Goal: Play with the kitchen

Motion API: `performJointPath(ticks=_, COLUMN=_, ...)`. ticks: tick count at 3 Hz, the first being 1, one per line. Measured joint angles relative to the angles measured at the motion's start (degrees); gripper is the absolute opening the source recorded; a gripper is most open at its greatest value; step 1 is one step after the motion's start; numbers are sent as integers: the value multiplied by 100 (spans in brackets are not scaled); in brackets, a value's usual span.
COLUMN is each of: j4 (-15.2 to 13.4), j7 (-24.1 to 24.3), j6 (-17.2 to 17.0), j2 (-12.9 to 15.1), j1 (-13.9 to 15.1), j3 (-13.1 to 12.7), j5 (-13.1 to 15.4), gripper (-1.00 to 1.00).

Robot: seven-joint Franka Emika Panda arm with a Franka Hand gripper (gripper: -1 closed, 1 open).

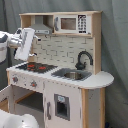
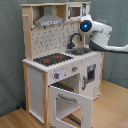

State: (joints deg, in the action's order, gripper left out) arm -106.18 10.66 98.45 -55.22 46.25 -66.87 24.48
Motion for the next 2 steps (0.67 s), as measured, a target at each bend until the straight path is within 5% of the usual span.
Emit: performJointPath(ticks=2, j4=244, j7=513, j6=559, j2=581, j1=434, j3=-107, j5=-786, gripper=100)
